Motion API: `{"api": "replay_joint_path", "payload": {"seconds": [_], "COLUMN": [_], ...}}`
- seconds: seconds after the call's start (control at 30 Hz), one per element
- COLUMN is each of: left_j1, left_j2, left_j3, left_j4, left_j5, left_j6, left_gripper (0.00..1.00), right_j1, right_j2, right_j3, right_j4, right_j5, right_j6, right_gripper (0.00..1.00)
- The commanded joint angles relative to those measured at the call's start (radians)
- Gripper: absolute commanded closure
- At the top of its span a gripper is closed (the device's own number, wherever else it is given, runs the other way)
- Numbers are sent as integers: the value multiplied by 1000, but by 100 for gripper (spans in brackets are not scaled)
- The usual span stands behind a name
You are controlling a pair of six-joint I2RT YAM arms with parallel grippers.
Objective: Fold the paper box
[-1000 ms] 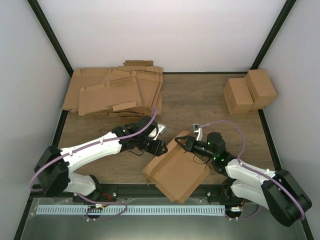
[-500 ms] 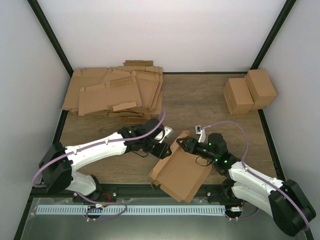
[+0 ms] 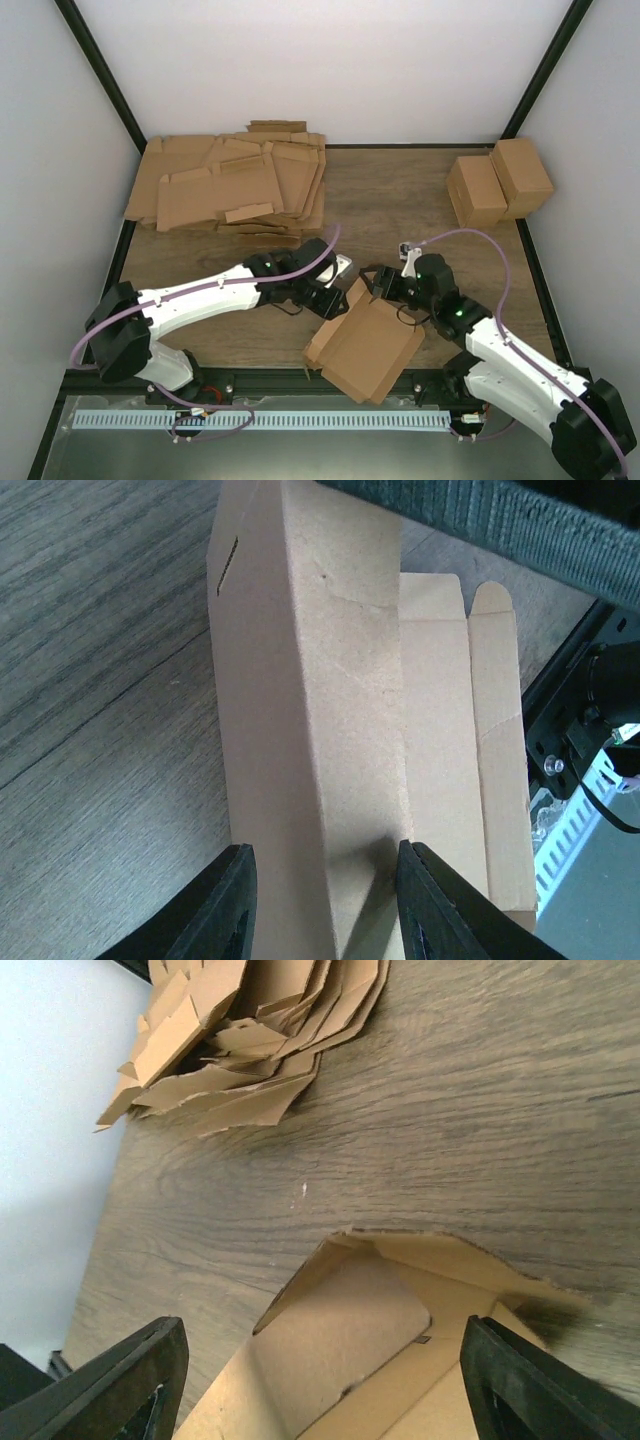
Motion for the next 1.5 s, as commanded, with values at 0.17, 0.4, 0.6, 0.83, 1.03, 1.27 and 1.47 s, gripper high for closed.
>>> {"api": "replay_joint_path", "payload": {"seconds": [0.17, 0.4, 0.6, 0.83, 1.03, 1.27, 1.47], "left_j1": [-27, -35, -44, -43, -44, -45, -45], "left_j2": [48, 58, 69, 68, 66, 57, 60], "left_j3": [16, 18, 19, 17, 10, 9, 14], "left_j4": [-36, -36, -29, -23, -13, -13, -11], "left_j5": [-53, -62, -64, -72, -68, -74, -72], "left_j6": [4, 0, -2, -16, -25, -32, -37], "left_gripper": [60, 60, 60, 60, 60, 60, 60], "right_j1": [-2, -2, -4, -113, -298, -390, -477], "right_j2": [-26, -40, -20, 7, 121, 205, 211], "right_j3": [117, 202, 317, 339, 330, 248, 175], "right_j4": [-202, -283, -378, -421, -365, -276, -158], "right_j5": [120, 187, 277, 297, -10, -155, -369], "right_j6": [-56, -96, -172, -237, -265, -246, -231], "right_gripper": [19, 16, 17, 25, 29, 34, 47]}}
